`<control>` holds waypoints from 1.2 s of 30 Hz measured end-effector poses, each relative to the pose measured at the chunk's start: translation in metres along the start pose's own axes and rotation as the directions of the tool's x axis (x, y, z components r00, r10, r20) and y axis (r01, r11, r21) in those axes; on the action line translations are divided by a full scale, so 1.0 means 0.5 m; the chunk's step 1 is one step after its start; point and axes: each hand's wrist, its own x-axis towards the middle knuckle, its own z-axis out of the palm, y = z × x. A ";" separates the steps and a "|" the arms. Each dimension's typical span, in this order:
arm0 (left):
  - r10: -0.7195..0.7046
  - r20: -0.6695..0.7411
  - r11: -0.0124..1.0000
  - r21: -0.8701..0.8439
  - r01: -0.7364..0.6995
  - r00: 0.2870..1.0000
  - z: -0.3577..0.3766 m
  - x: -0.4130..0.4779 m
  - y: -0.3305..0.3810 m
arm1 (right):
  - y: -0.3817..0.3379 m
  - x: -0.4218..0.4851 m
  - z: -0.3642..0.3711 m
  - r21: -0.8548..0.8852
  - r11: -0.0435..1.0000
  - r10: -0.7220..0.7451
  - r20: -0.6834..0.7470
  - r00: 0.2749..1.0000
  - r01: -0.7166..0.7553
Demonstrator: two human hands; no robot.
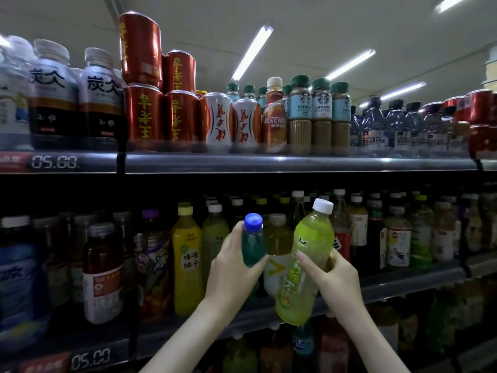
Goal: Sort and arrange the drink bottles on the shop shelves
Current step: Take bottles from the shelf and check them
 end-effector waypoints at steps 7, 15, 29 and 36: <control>-0.036 -0.128 0.988 -0.155 0.016 0.991 -0.052 -0.011 -0.001 | 0.012 0.000 0.008 -0.031 1.000 0.005 0.051 0.999 -0.004; -0.229 0.060 0.930 -0.280 0.237 0.972 -0.141 -0.011 0.000 | 0.017 -0.008 0.014 -0.063 0.995 0.088 0.299 0.950 -0.073; -0.653 0.311 0.725 -0.008 0.689 0.691 -0.160 -0.343 -0.142 | 0.208 -0.189 0.155 -0.156 0.966 0.246 0.808 0.536 -0.208; -0.815 0.290 0.539 0.066 0.840 0.501 -0.192 -0.547 -0.225 | 0.352 -0.369 0.251 -0.314 0.916 0.390 0.843 0.369 -0.251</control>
